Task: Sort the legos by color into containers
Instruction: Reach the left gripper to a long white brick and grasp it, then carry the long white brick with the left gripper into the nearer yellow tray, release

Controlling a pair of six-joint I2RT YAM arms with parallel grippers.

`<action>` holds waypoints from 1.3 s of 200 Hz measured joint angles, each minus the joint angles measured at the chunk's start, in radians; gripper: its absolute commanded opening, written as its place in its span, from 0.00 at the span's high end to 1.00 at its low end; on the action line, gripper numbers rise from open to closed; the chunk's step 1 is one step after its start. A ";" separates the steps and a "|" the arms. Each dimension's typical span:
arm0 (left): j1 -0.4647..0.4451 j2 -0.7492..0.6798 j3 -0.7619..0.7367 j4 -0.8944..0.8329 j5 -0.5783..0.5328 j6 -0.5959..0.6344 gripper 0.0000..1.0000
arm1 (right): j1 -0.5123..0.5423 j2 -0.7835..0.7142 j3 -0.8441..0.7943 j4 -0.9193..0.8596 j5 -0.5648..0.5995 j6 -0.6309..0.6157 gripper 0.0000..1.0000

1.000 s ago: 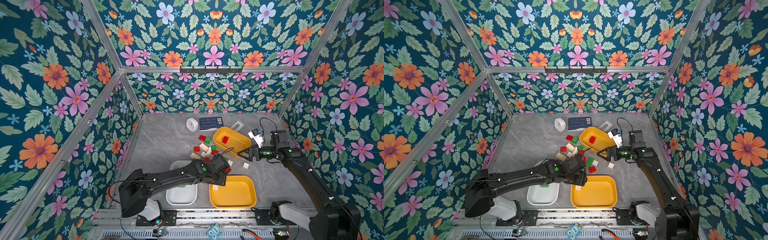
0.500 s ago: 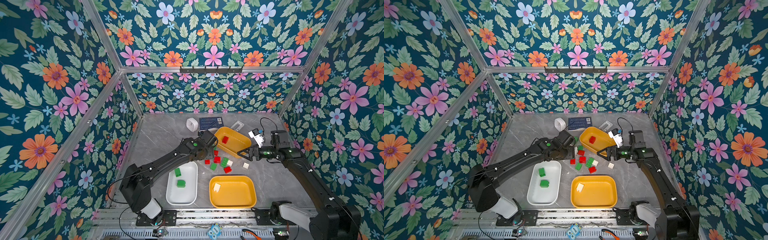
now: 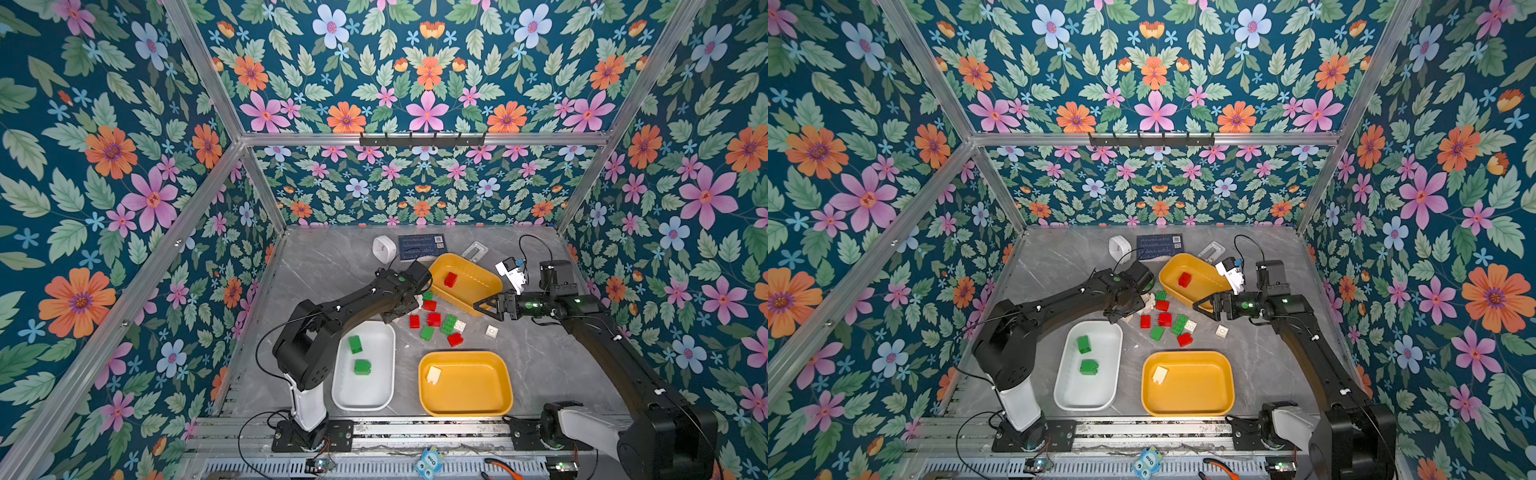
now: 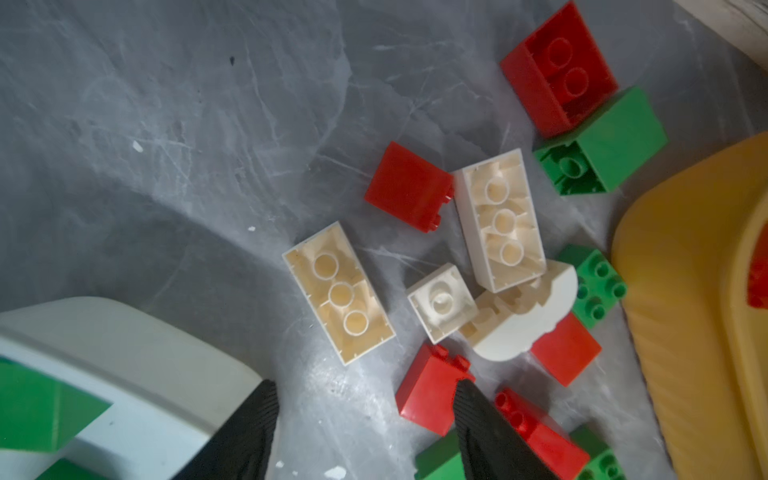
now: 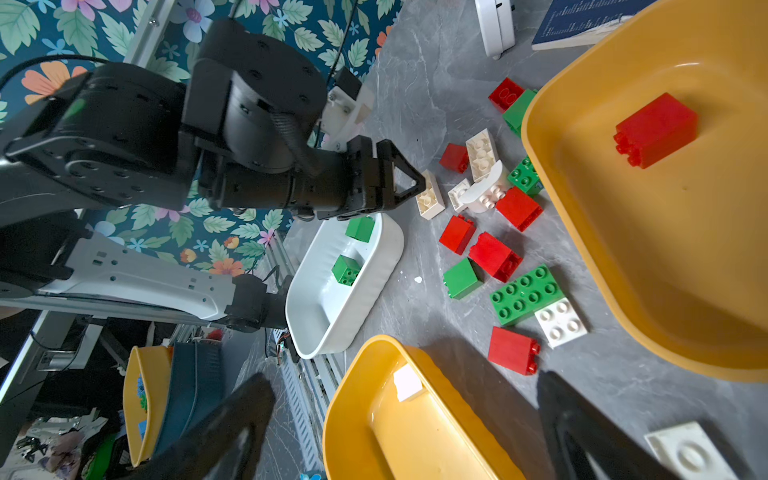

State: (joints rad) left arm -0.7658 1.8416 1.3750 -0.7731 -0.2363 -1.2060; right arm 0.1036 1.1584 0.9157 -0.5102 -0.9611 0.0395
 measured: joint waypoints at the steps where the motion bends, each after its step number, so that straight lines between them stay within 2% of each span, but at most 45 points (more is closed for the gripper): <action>1: 0.000 0.002 0.000 0.001 0.000 -0.001 0.30 | 0.000 0.000 0.000 -0.001 0.000 0.000 0.01; 48: 0.013 0.076 0.006 0.045 -0.005 -0.044 0.31 | 0.000 0.000 0.006 -0.016 -0.011 -0.026 0.01; 80: 0.029 0.085 -0.026 0.081 -0.004 -0.054 0.36 | 0.000 0.000 0.005 -0.034 -0.011 -0.040 0.01; 169: 0.066 0.103 -0.073 0.153 0.005 -0.044 0.58 | 0.000 0.004 0.000 -0.047 -0.006 -0.050 0.01; 201: 0.073 0.108 -0.071 0.169 0.010 -0.020 0.72 | 0.000 0.006 0.000 -0.047 -0.006 -0.050 0.01; 260: 0.064 0.019 0.031 0.092 -0.017 0.080 0.73 | 0.000 0.010 0.005 -0.046 -0.005 -0.051 0.01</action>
State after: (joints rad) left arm -0.7017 1.8603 1.4063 -0.6815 -0.2535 -1.1255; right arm 0.1036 1.1683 0.9203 -0.5564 -0.9661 -0.0113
